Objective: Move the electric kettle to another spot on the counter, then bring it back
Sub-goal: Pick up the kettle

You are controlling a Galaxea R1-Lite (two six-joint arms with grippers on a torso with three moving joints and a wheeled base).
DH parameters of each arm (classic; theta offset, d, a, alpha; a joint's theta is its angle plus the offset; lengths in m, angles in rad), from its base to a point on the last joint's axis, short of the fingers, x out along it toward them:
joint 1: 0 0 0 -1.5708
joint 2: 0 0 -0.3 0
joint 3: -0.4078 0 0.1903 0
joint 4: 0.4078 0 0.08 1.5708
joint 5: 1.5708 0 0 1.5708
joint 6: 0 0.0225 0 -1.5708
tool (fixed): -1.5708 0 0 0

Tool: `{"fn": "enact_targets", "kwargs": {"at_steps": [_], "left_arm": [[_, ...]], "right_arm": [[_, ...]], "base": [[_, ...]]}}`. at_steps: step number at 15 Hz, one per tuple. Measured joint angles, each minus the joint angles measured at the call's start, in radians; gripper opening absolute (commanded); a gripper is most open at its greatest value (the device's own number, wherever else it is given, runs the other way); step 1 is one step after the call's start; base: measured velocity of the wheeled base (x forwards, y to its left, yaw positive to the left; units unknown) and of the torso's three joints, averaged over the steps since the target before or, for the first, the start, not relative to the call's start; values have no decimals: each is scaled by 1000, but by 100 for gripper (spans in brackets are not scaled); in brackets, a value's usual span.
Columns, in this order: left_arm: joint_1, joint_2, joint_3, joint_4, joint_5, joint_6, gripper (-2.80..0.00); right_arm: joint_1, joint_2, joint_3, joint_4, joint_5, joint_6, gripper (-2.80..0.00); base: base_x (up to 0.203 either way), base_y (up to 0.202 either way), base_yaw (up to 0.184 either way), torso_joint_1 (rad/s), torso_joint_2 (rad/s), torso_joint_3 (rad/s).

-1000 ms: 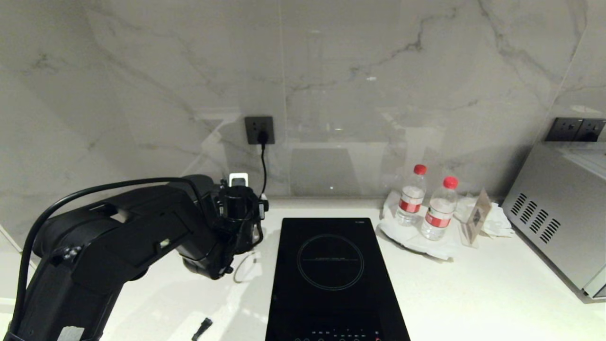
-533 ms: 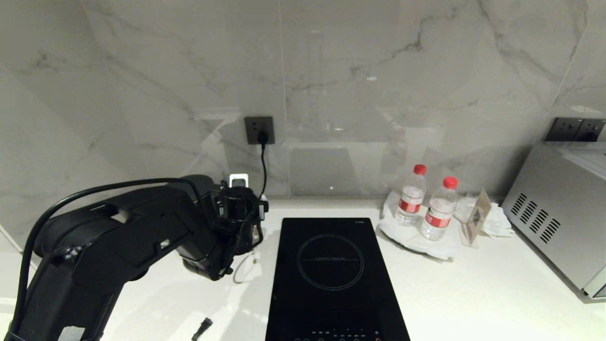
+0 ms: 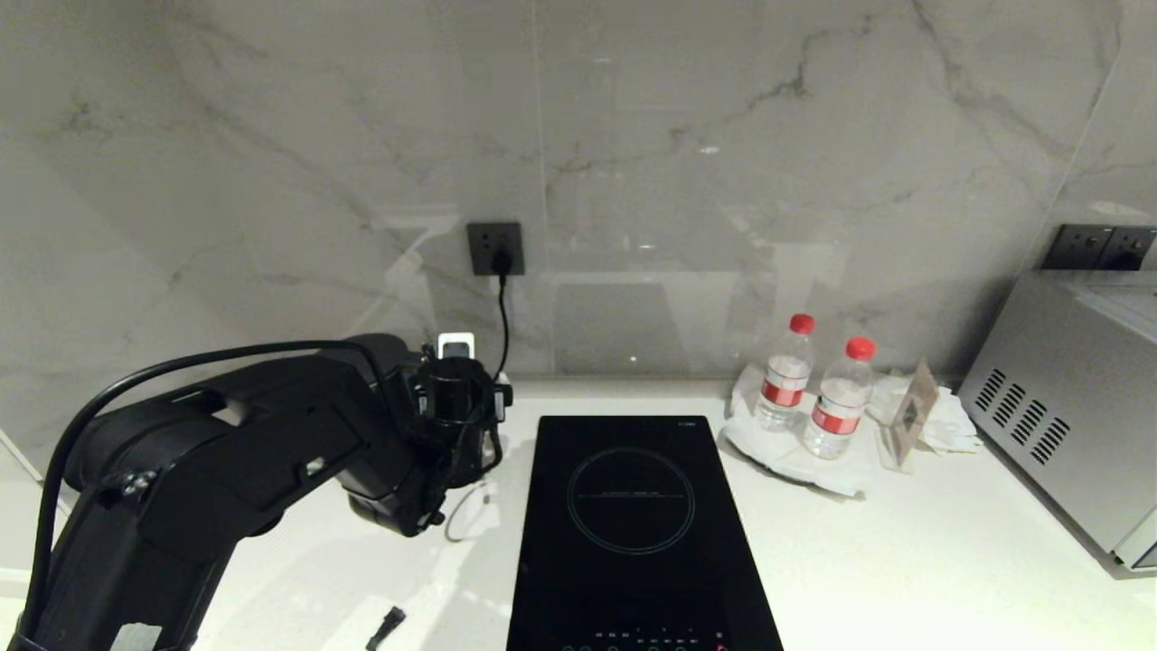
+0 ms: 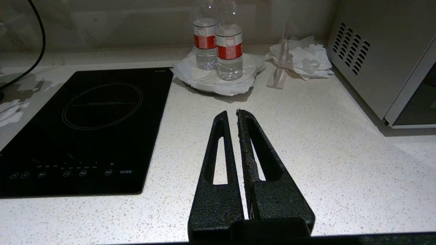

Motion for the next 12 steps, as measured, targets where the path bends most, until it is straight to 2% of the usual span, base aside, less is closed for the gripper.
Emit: {"fn": "enact_targets", "kwargs": {"at_steps": [2,3,12], "left_arm": [[0,0,3,-2,0,0,0],[0,1,4,-3,0,0,-280],[-5,7,13,-17,-4,-6,-280]], "right_arm": [[0,0,0,0,0,0,-280],[0,0,0,0,0,0,-280],[0,0,0,1,0,0,-280]], "base": [[0,0,0,0,0,0],[0,0,0,0,0,0],[0,0,0,0,0,0]]}}
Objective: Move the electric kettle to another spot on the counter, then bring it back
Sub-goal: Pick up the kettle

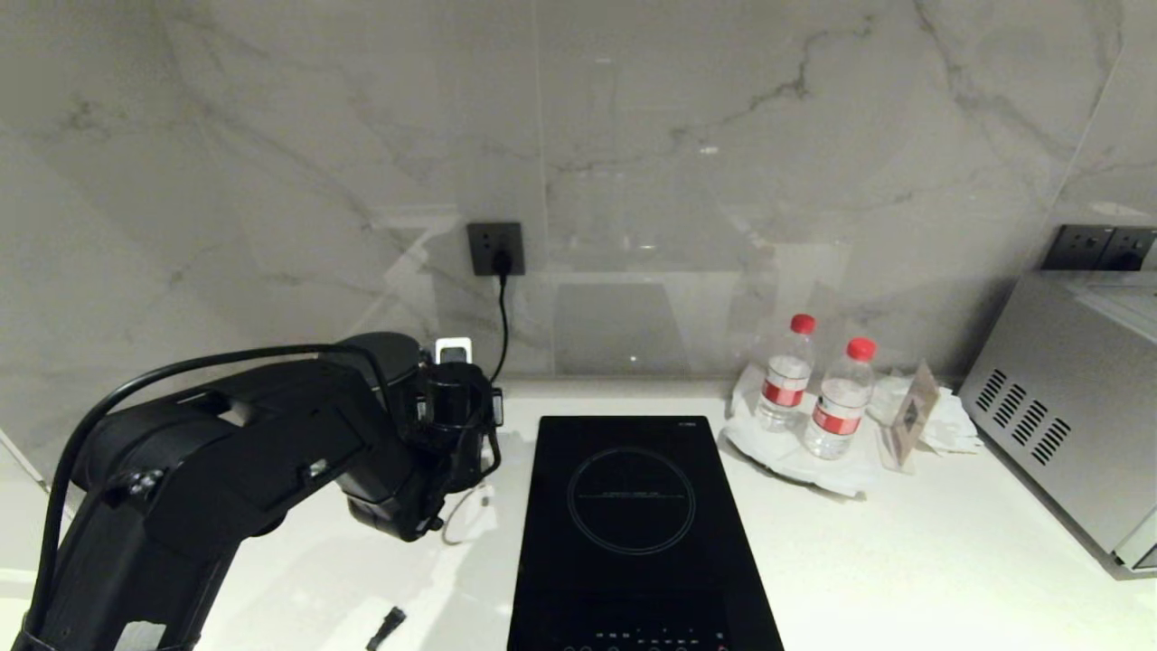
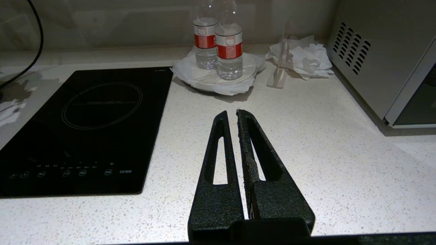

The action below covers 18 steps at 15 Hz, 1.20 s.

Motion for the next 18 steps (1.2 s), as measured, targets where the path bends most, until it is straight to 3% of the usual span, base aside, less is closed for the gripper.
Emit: {"fn": "enact_targets", "kwargs": {"at_steps": [10,18], "left_arm": [[10,-30,-18,17,-3,4,-280],[28,-92,-111,107,-3,29,-280]], "right_arm": [[0,0,0,-1,-1,0,-280],[0,0,0,-1,0,0,-280]], "base": [[0,0,0,0,0,0],[0,0,0,0,0,0]]}}
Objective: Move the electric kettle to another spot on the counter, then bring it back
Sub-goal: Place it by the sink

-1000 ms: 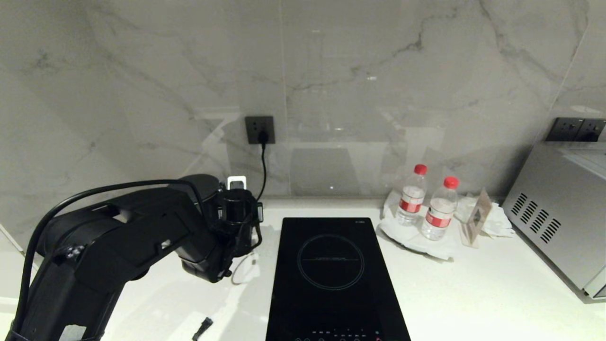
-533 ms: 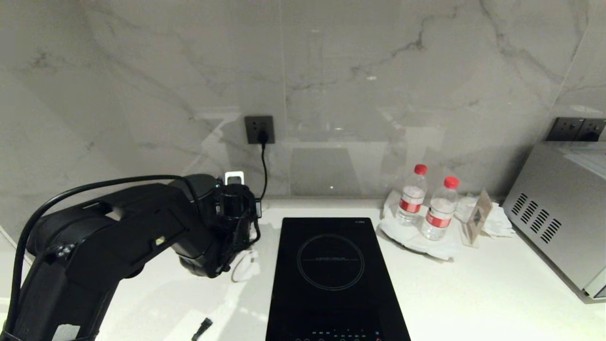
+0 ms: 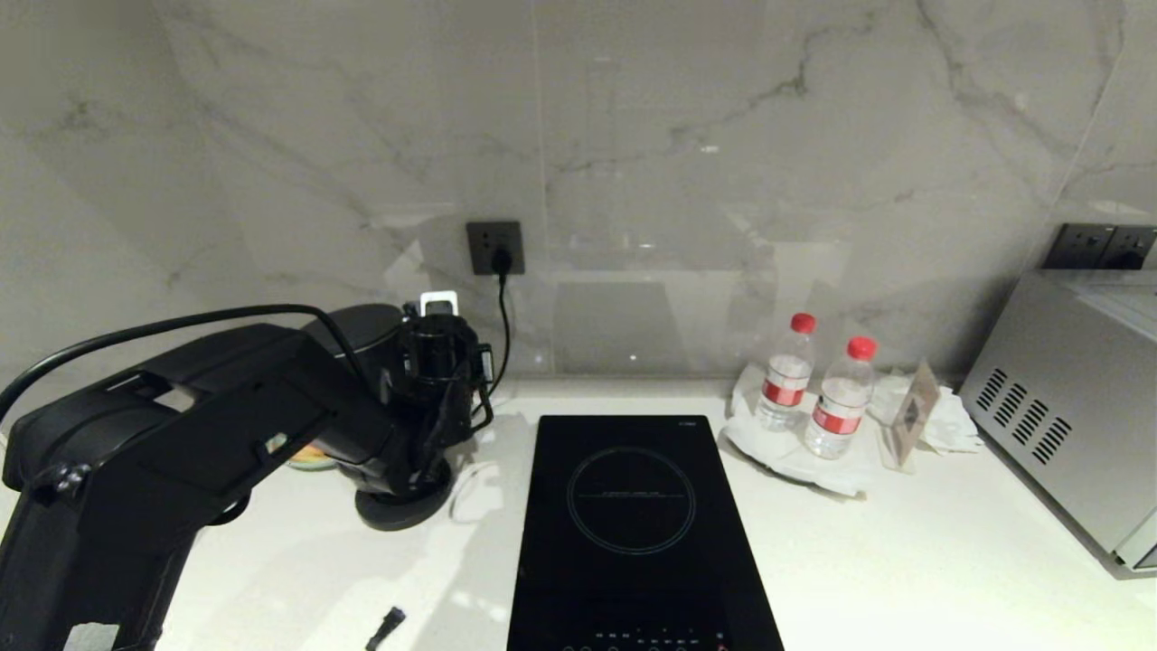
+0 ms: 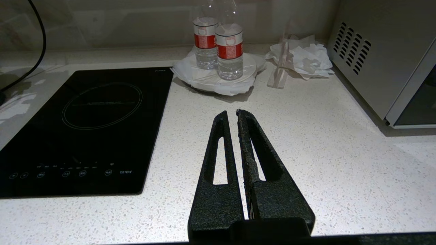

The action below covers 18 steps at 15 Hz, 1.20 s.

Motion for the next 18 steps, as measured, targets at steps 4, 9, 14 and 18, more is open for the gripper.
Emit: {"fn": "enact_targets", "kwargs": {"at_steps": [4,9,14,18], "left_arm": [[-26,-102,143,23,-47,0,-280],[-77,-329,411,31,-71,-16,-280],[-79,-512,617,36,-93,-43,-280],[-73,-654,702,94,-94,-45,-280]], "right_arm": [[0,0,0,0,0,0,-280],[0,0,0,0,0,0,-280],[0,0,0,0,0,0,-280],[0,0,0,0,0,0,-280]], "base": [[0,0,0,0,0,0],[0,0,0,0,0,0],[0,0,0,0,0,0],[0,0,0,0,0,0]]}}
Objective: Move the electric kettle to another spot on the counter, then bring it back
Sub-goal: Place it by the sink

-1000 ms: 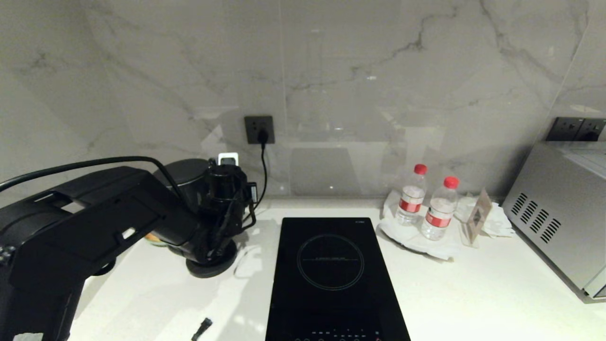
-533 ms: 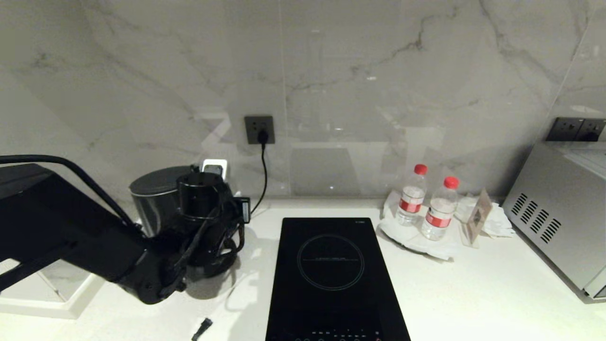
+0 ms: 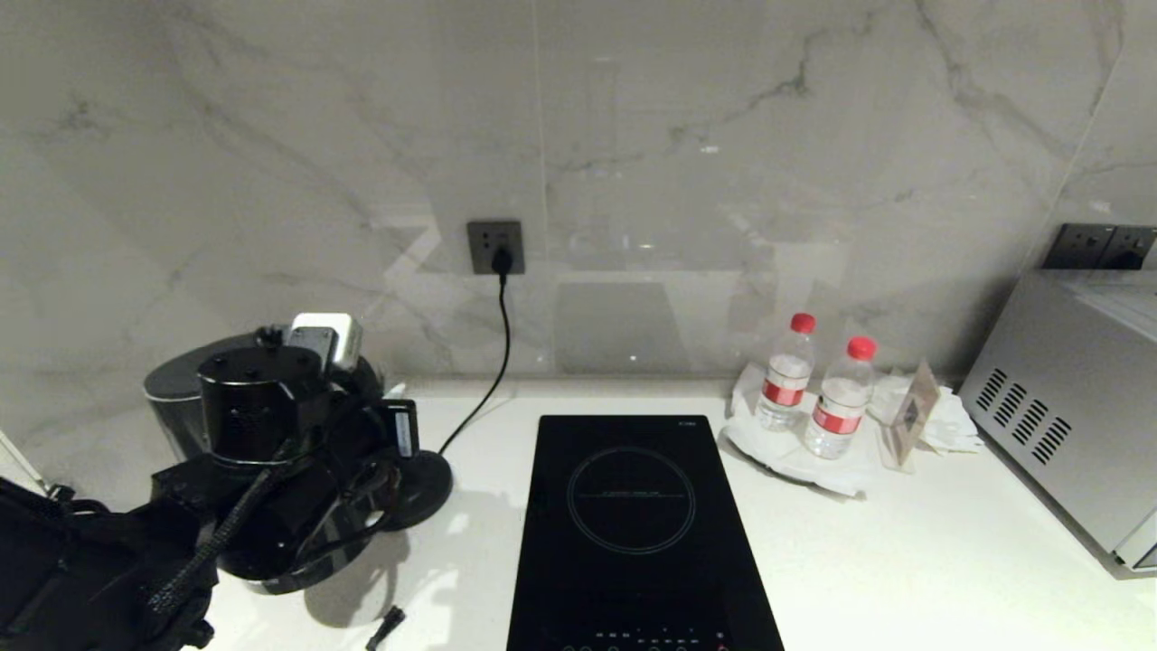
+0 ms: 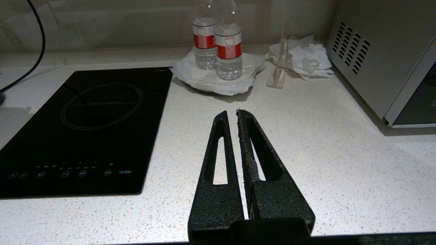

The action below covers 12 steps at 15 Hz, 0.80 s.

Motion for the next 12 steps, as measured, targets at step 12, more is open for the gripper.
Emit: {"fn": "enact_targets", "kwargs": {"at_steps": [12], "left_arm": [[-76,-253,347,18,3,-249,-280]], "right_arm": [[0,0,0,0,0,-1,-280]], "base": [[0,0,0,0,0,0]]}}
